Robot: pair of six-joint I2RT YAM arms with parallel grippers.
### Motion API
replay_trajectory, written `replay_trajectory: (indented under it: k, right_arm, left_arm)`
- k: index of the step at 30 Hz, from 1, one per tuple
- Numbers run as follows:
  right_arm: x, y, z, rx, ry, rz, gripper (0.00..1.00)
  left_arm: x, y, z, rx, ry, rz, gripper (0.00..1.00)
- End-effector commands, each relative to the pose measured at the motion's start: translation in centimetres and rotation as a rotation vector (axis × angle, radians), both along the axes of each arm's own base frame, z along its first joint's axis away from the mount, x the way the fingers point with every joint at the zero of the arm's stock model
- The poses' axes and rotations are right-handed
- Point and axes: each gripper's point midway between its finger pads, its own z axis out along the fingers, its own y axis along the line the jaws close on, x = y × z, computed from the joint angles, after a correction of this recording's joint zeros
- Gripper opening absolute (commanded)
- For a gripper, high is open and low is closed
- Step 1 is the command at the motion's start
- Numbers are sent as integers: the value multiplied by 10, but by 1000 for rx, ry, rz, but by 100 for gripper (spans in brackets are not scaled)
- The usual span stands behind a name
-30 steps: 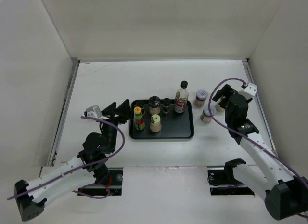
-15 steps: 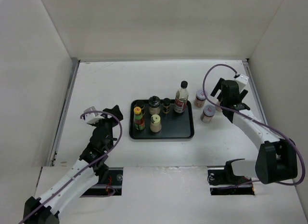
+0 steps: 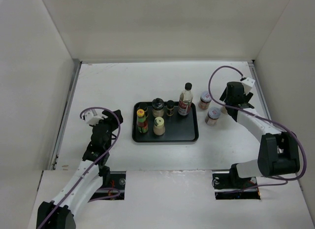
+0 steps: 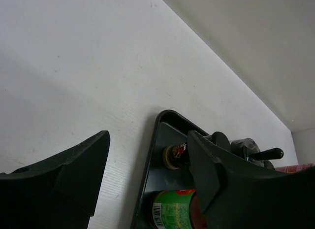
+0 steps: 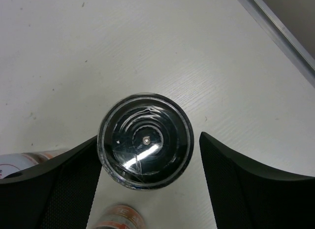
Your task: Organize the condiment bottles
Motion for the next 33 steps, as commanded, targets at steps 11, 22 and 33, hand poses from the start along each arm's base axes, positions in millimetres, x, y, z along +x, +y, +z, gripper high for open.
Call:
replay_trajectory:
  k: [11,22,33]
  right_arm:
    - [-8,3,101,-51,-305,-32,56]
    - [-101,75,150,-15,-402,173,53]
    - [-122,240,114,122,-353,622,53]
  left_arm:
    - [2,-13,15,-30,-56,-60,62]
    - [1,-18,18,-21,-73,-77,61]
    - [1,-15,16,-18,-72,-62,61]
